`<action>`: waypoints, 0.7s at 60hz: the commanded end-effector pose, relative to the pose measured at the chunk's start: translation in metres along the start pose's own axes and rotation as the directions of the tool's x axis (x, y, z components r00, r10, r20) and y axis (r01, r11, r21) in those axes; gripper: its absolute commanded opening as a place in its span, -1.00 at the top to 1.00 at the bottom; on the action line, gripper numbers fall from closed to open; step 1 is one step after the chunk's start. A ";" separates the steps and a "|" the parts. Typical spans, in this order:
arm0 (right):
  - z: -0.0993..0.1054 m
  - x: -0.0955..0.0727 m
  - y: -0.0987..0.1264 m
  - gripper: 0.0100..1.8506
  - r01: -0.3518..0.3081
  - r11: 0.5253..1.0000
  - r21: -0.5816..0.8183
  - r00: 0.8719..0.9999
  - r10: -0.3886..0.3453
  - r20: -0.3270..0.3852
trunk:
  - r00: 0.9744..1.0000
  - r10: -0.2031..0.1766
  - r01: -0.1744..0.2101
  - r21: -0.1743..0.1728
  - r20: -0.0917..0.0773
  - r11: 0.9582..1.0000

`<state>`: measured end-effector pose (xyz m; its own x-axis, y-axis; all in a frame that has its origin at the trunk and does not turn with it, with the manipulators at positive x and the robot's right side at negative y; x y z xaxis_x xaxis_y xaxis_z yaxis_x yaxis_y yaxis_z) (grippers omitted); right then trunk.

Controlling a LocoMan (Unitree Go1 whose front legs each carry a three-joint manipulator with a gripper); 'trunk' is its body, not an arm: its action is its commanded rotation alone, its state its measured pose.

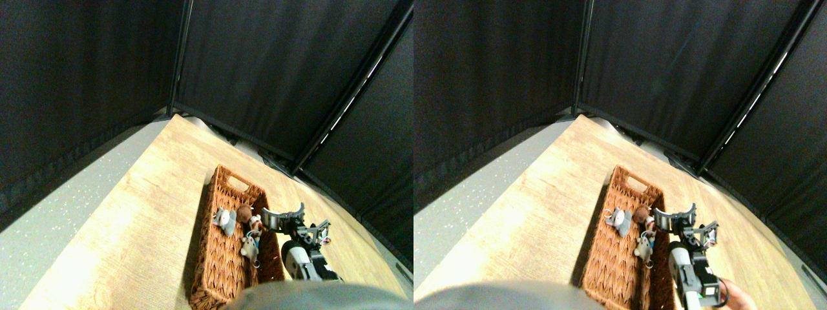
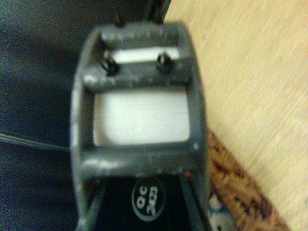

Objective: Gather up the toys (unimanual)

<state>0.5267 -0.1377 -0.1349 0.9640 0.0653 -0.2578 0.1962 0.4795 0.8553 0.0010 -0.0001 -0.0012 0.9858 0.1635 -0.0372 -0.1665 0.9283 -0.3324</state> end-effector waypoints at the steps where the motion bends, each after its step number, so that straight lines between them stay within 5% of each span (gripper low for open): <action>1: 0.028 -0.003 0.004 -0.01 -0.082 0.996 -0.034 0.994 0.085 0.069 | 1.000 -0.026 0.026 0.033 -0.001 0.999; 5: 0.043 -0.006 0.002 0.08 -0.060 0.998 -0.013 0.990 0.061 0.130 | 0.999 -0.039 0.040 0.046 -0.005 0.998; 13: 0.072 -0.020 -0.009 0.22 -0.040 0.999 -0.029 0.959 0.047 0.280 | 0.997 -0.076 0.078 0.088 -0.027 0.993; 16: 0.081 -0.026 -0.013 0.13 -0.018 0.999 -0.041 0.943 0.031 0.333 | 0.995 -0.090 0.093 0.103 -0.036 0.990; 28: 0.101 -0.050 -0.029 0.14 -0.024 1.000 0.016 0.908 0.015 0.418 | 0.988 -0.138 0.147 0.150 -0.069 0.978; 42: 0.099 -0.068 -0.051 0.17 -0.039 0.996 0.081 0.914 0.002 0.405 | 0.984 -0.155 0.168 0.171 -0.088 0.971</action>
<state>0.4674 -0.2612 -0.1313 0.9386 -0.3206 -0.1271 0.2574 0.4059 0.8769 -0.0010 -0.0056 -0.0075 0.9972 0.0110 -0.0743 -0.0226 0.9874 -0.1569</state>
